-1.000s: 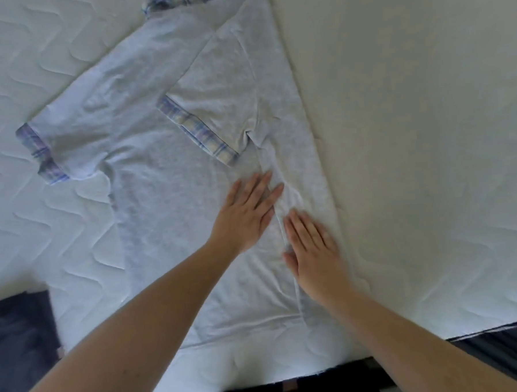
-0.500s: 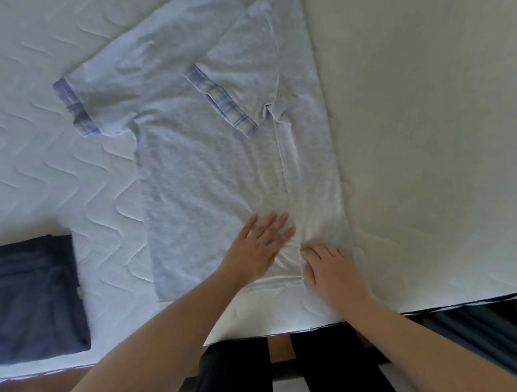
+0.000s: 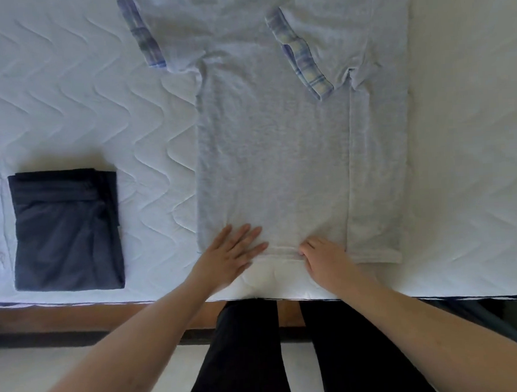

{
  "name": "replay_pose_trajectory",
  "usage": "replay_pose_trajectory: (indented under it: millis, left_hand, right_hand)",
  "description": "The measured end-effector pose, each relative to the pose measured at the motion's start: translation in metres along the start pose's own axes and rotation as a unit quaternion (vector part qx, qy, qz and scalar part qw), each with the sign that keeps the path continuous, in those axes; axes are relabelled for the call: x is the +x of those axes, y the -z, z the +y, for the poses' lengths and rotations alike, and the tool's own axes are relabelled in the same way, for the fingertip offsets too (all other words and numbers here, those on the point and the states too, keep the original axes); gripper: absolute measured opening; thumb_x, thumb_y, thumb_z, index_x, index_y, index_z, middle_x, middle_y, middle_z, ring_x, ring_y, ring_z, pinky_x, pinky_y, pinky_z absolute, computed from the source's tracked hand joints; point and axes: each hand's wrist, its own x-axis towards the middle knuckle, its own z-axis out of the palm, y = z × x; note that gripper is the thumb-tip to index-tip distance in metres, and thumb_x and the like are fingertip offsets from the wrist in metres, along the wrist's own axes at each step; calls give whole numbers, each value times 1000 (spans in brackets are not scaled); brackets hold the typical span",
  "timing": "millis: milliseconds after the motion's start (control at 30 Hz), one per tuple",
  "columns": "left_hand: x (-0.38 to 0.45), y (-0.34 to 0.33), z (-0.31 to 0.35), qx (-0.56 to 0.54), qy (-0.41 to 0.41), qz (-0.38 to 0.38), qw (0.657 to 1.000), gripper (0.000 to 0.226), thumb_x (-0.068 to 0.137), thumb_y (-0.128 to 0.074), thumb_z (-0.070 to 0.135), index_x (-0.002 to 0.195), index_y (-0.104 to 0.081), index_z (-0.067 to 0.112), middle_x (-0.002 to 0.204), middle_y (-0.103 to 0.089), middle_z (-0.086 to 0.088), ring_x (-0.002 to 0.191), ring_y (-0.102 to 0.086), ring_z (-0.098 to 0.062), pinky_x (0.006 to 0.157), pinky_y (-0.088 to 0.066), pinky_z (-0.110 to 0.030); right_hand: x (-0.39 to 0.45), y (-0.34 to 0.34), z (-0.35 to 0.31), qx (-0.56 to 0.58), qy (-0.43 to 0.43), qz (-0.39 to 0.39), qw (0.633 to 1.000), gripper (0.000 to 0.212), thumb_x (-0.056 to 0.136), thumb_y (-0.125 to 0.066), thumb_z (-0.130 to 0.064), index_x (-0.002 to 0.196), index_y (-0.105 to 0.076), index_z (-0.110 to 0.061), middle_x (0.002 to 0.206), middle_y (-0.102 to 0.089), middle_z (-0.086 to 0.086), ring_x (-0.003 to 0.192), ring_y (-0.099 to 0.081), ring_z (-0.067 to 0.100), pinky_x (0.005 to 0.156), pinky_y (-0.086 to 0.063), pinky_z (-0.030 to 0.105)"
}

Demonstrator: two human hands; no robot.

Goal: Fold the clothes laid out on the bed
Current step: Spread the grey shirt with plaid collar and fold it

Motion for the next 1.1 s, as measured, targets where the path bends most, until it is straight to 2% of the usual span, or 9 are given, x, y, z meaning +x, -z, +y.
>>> replay_pose_trajectory:
  millis: [100,200,300,433,667,767,933,1033,1100]
  left_hand:
    - [-14,3,-6,-4,-2,-17,1000,76,92,-55,20,156,-16,30,164,-9,-1,150,-12,-25,117,-25,-50]
    - [-21,16,-14,-38,0,6,999,70,85,-66,21,149,-40,27,158,-32,-3,144,-34,-24,113,-35,-45]
    - [-16,32,-30,-80,-4,56,995,46,83,-73,24,128,-64,21,139,-57,-7,126,-56,-24,98,-49,-40]
    - [-3,55,-71,-112,41,119,986,26,84,-69,13,110,-70,10,117,-66,-12,106,-65,-31,85,-53,-39]
    - [24,96,-172,-135,231,190,944,36,95,-46,23,124,-62,11,126,-60,-11,112,-59,-34,85,-51,-43]
    - [46,115,-218,-251,344,215,879,40,99,-48,24,137,-50,12,138,-52,-9,120,-54,-30,96,-46,-40]
    - [102,155,-278,-468,450,244,720,50,98,-51,42,141,-43,20,128,-58,1,105,-58,-13,87,-43,-23]
    - [138,179,-305,-664,454,231,548,58,90,-56,56,132,-52,16,110,-63,1,99,-60,-16,96,-50,-35]
    - [157,192,-320,-740,438,229,456,46,87,-66,51,109,-62,11,95,-67,-7,90,-65,-20,97,-53,-39]
  right_hand:
    - [5,-4,-3,-2,-51,-85,995,14,93,-49,-16,97,-62,-14,99,-61,4,98,-58,24,73,-46,35]
    - [22,5,-9,-8,-61,-129,990,20,96,-45,-20,93,-65,-17,96,-63,4,94,-61,27,74,-45,35]
    - [57,28,-18,38,-101,-35,994,20,93,-48,-17,95,-68,-18,99,-66,3,95,-61,27,76,-48,35]
    - [125,72,-34,53,-98,44,993,19,90,-52,-12,95,-69,-15,101,-68,7,96,-61,30,78,-48,36]
    - [238,143,-64,40,-20,125,991,35,93,-47,-8,124,-62,-15,123,-62,6,113,-55,27,91,-44,36]
    - [280,166,-77,33,-3,142,989,45,94,-46,-9,138,-50,-14,136,-54,9,122,-49,29,98,-40,38]
    - [341,189,-90,64,-40,87,993,61,95,-47,-11,153,-28,-13,157,-30,7,143,-30,26,112,-29,37]
    - [367,193,-91,136,-84,53,986,63,98,-45,-13,155,-18,-16,161,-21,6,145,-26,25,113,-27,33]
    - [376,195,-88,232,-123,42,964,55,100,-40,-17,153,-25,-21,154,-36,5,131,-44,26,95,-41,29]
